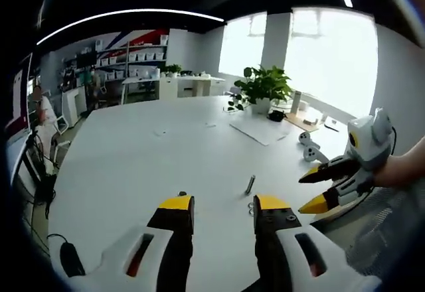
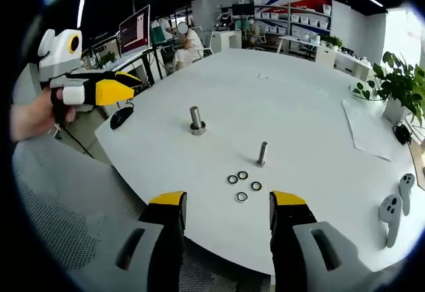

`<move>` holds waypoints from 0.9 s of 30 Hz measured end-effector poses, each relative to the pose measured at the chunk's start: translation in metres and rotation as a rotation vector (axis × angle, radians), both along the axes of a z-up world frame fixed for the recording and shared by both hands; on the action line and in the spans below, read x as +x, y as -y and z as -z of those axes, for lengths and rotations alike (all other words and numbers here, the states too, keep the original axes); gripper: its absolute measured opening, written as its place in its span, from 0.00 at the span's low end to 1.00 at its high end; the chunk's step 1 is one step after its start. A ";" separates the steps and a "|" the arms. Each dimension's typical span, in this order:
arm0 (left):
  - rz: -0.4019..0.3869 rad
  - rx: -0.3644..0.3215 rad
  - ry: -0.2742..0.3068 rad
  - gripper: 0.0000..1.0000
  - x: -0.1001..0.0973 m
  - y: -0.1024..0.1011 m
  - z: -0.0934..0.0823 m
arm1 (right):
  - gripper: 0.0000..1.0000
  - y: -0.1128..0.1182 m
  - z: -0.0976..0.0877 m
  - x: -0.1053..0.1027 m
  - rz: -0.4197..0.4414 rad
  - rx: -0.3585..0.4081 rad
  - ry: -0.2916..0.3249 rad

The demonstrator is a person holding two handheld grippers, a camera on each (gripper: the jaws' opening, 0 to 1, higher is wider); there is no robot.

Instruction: Place the washer onto the threaded stud by aligning its center hole with the stud, sliding it down to the base, and recovering from edge contact or off-axis alignment until the washer reaches the visible bottom stop.

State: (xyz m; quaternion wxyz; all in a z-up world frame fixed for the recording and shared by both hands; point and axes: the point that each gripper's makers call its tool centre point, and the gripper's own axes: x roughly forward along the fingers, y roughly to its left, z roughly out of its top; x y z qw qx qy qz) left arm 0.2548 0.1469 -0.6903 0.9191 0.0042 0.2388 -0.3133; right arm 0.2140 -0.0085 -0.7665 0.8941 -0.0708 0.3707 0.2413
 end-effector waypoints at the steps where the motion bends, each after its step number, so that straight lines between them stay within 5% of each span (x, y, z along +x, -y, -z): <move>1: 0.002 -0.009 0.004 0.34 0.000 0.001 -0.002 | 0.53 0.000 0.002 -0.002 -0.003 -0.007 -0.013; 14: 0.027 -0.006 -0.006 0.35 -0.003 0.010 0.003 | 0.52 -0.001 0.013 -0.004 -0.015 -0.021 -0.049; 17: 0.039 0.047 0.005 0.34 -0.005 0.009 0.009 | 0.52 -0.004 0.013 -0.005 -0.031 -0.023 -0.045; 27: 0.040 0.035 0.023 0.35 -0.004 0.009 0.003 | 0.52 -0.017 0.016 -0.008 -0.122 -0.079 -0.025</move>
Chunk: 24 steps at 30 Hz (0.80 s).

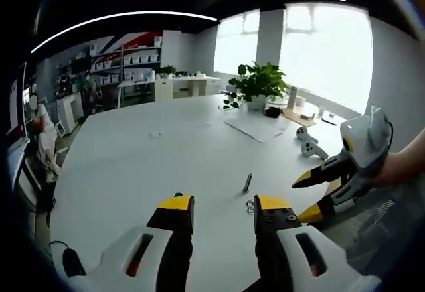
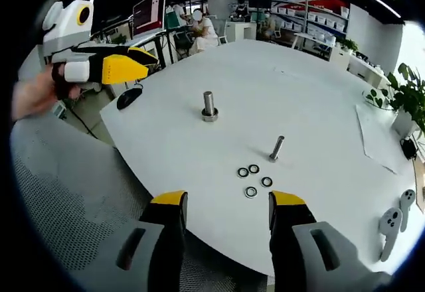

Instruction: Place the washer onto the threaded stud by aligning its center hole with the stud, sliding it down to the base, and recovering from edge contact or off-axis alignment until the washer reaches the visible bottom stop.

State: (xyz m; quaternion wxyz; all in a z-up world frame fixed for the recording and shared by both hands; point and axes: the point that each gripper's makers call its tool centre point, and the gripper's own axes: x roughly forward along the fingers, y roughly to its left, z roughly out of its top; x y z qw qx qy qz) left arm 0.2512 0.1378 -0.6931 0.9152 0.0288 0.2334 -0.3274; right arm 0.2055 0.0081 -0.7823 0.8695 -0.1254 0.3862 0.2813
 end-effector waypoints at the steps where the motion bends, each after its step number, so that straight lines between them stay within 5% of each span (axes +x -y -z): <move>1: 0.002 0.000 0.006 0.35 0.000 0.001 -0.002 | 0.52 0.000 0.002 0.000 -0.003 0.000 -0.006; 14: -0.003 -0.012 0.044 0.35 0.003 -0.001 -0.012 | 0.52 0.003 0.012 -0.002 -0.016 -0.050 -0.026; 24: -0.025 -0.019 0.036 0.34 0.006 -0.008 -0.012 | 0.49 0.015 0.018 0.007 0.061 -0.038 -0.054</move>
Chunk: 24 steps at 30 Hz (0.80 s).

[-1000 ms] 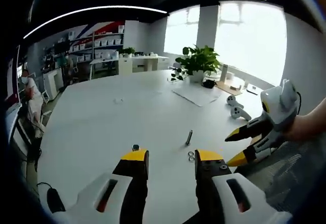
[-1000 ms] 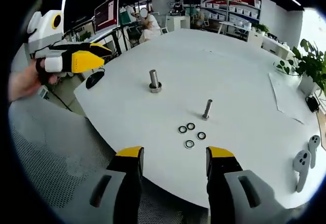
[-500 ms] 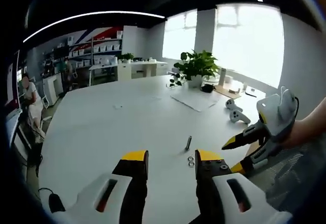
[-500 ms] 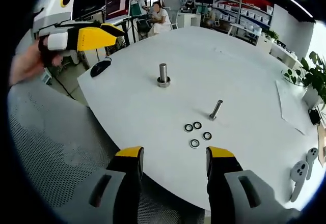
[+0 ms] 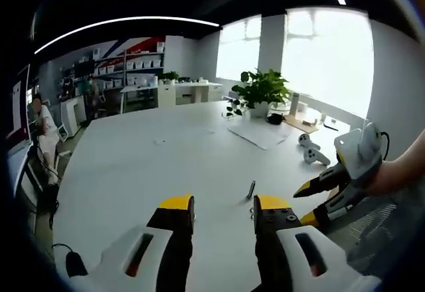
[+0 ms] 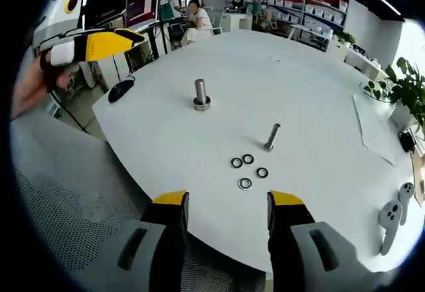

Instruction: Place the washer onto the threaded stud by aligning its center hole with the stud, sliding it down to the base, and recovering from edge contact or off-axis alignment until the washer reaches the visible bottom stop.

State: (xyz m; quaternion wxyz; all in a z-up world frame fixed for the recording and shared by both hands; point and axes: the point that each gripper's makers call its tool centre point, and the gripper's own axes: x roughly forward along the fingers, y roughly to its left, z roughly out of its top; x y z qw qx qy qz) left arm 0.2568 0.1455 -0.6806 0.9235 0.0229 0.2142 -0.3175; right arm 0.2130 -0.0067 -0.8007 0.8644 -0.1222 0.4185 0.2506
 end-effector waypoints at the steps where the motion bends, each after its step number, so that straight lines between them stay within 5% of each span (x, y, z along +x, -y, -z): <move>1: -0.001 -0.004 -0.001 0.34 0.000 0.000 0.000 | 0.48 0.000 0.002 0.000 -0.003 -0.006 -0.006; 10: 0.006 -0.007 -0.010 0.33 -0.001 0.001 0.001 | 0.36 -0.006 0.020 0.014 -0.076 -0.080 -0.074; 24: 0.020 -0.002 -0.021 0.32 -0.004 0.003 0.003 | 0.30 0.001 0.050 0.027 -0.158 -0.173 -0.209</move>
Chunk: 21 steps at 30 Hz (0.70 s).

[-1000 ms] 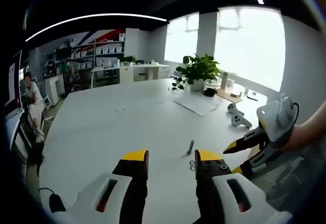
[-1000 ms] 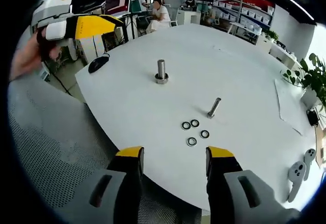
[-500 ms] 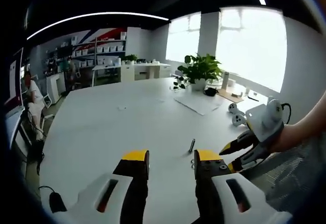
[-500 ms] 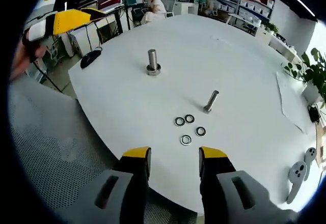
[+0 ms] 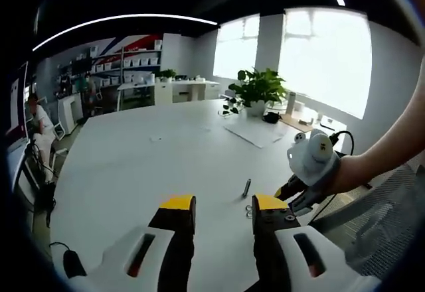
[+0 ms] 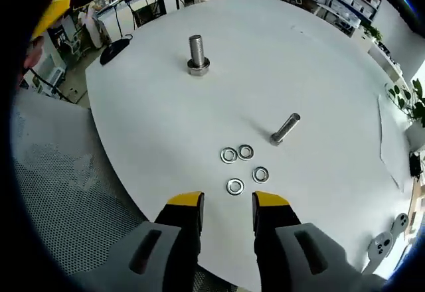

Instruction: Place the washer onto the threaded stud by aligning its center hole with the stud, sliding it down to the base, and recovering from edge contact or off-axis alignment until the washer reaches the visible bottom stop.

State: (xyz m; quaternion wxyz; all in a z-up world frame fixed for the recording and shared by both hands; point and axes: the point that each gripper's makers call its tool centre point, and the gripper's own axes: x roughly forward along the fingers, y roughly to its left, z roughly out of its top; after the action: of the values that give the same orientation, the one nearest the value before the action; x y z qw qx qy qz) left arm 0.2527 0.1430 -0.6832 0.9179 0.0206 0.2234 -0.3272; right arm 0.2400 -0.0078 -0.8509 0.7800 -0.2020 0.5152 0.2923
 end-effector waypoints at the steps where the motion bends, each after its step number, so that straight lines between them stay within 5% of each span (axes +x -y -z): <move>1: 0.000 0.000 0.000 0.32 0.000 0.000 0.000 | 0.30 0.001 0.002 0.000 -0.002 -0.005 -0.010; 3: -0.001 -0.002 0.000 0.32 0.001 0.000 0.000 | 0.31 0.001 0.010 -0.004 0.015 0.009 -0.079; 5: 0.000 0.003 -0.002 0.32 0.000 0.000 0.001 | 0.31 0.002 0.008 0.004 -0.018 -0.005 -0.029; 18: -0.003 0.014 -0.003 0.31 0.001 -0.001 0.002 | 0.26 0.003 0.016 0.008 -0.010 -0.003 -0.064; 21: -0.003 0.013 -0.006 0.31 0.000 -0.001 0.003 | 0.23 0.006 0.017 0.009 -0.068 -0.052 -0.059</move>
State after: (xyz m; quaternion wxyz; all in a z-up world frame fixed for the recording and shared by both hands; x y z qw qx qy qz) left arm 0.2529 0.1441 -0.6861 0.9176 0.0252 0.2283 -0.3245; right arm 0.2493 -0.0143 -0.8677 0.7485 -0.2309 0.5384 0.3109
